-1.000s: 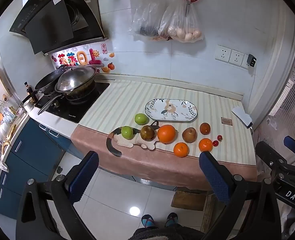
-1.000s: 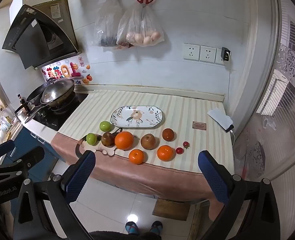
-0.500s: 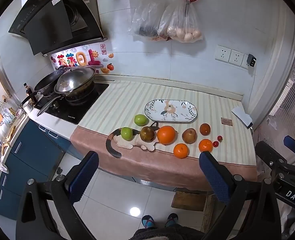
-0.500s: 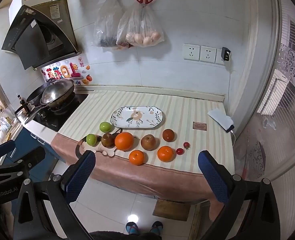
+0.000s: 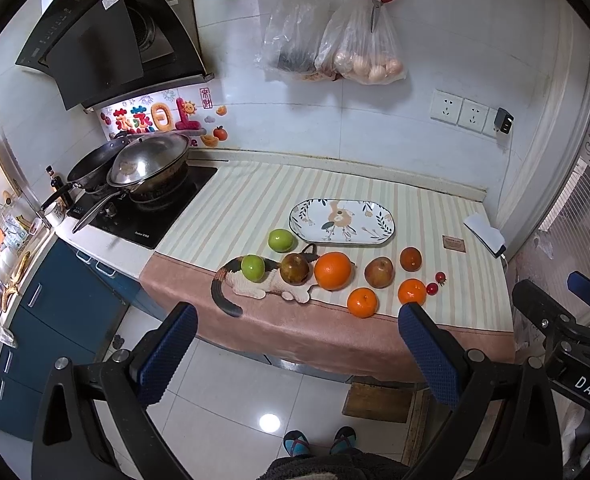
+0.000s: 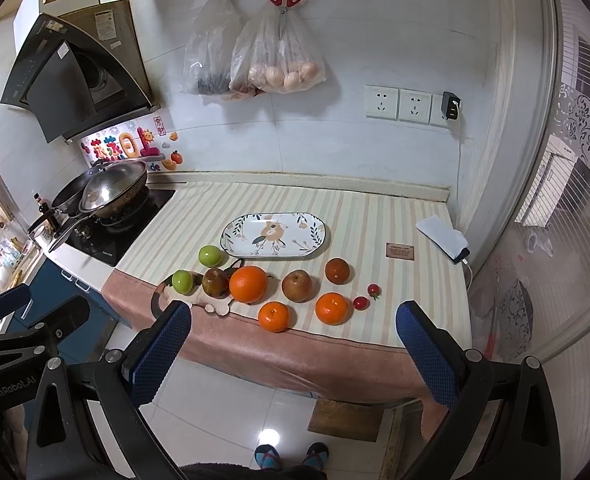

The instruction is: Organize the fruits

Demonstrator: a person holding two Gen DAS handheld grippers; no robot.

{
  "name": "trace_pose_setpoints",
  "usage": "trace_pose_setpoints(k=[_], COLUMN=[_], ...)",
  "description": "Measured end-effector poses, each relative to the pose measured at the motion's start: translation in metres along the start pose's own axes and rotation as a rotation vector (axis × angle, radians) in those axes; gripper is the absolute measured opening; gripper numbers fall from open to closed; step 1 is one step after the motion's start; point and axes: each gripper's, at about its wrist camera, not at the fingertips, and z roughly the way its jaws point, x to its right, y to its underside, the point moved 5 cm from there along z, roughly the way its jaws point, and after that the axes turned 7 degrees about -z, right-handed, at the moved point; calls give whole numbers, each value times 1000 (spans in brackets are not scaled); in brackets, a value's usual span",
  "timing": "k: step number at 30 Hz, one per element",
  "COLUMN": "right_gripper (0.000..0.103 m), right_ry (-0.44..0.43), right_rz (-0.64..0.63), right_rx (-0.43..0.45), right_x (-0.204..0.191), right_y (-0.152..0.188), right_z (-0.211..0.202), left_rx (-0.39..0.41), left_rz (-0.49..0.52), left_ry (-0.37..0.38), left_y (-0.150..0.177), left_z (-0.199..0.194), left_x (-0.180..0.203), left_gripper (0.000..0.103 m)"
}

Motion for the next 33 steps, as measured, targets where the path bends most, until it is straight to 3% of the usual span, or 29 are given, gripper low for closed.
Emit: trace_pose_setpoints(k=[33], right_gripper=[103], right_ry=[-8], right_rz=[6], right_rx=[0], right_x=[-11], right_y=[-3], right_z=[10], left_rx=[3], left_rz=[0], left_ry=[0], left_y=[-10], left_z=[9], left_x=[-8], left_gripper=[103])
